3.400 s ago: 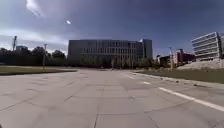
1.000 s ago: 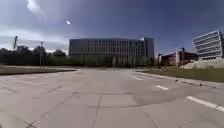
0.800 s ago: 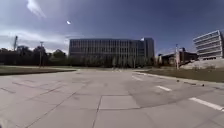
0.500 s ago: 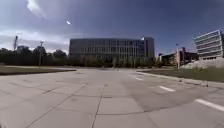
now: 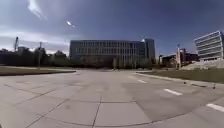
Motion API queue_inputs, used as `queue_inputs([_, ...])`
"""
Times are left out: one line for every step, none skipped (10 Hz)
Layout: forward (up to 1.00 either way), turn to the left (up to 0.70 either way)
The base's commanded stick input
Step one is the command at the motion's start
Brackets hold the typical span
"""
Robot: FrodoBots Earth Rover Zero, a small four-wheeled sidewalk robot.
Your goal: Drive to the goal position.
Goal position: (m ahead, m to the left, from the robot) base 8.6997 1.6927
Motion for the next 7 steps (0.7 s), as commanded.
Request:
queue_inputs([0.5,0.0])
queue_inputs([0.5,0.0])
queue_inputs([0.5,0.0])
queue_inputs([0.5,0.0])
queue_inputs([0.5,0.0])
queue_inputs([0.5,0.0])
queue_inputs([0.5,0.0])
